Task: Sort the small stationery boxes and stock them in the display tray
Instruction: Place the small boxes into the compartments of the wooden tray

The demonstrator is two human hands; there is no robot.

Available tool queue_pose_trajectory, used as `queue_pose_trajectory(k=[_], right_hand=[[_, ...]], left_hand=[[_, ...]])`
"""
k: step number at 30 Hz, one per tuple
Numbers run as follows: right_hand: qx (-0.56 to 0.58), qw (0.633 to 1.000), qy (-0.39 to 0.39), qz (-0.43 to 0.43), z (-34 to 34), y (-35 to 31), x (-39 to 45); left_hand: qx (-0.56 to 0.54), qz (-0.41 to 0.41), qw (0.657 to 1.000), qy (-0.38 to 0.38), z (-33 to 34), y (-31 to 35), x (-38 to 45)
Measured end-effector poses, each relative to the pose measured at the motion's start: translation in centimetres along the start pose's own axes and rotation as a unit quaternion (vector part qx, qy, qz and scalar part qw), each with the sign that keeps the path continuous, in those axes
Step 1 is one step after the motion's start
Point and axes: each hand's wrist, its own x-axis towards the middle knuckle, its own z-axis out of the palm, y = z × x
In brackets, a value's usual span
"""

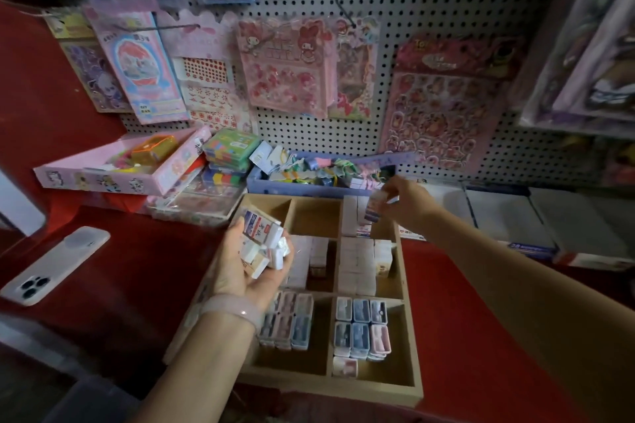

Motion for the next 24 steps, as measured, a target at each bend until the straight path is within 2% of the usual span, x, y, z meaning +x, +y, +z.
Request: queue_pose_trajectory(k=[3, 6, 12, 20, 24], right_hand=[[0.007, 0.999, -0.021, -0.031, 1.1, 0.8, 0.0], [-0.049, 0.996, -0.006, -0.074, 2.1, 1.4, 0.4], [-0.095, 0.995, -0.027, -0.032, 3.8, 1.8, 0.5], [-0.046, 0.997, -0.063, 0.021, 3.9, 1.3, 0.7], [-0.062, 0.994, -0.070, 0.054, 4.2, 1.0, 1.3]], left_hand=[[0.009, -0.013, 1.000, 0.005, 0.0, -0.6, 0.6], [0.018, -0.015, 1.000, -0.001, 0.0, -1.0, 0.9], [0.014, -0.010, 1.000, 0.004, 0.4, -1.4, 1.1], [0.006, -0.017, 1.000, 0.000, 0.7, -2.1, 1.2], [0.000, -0.020, 1.000, -0.019, 0.9, -2.4, 0.9]])
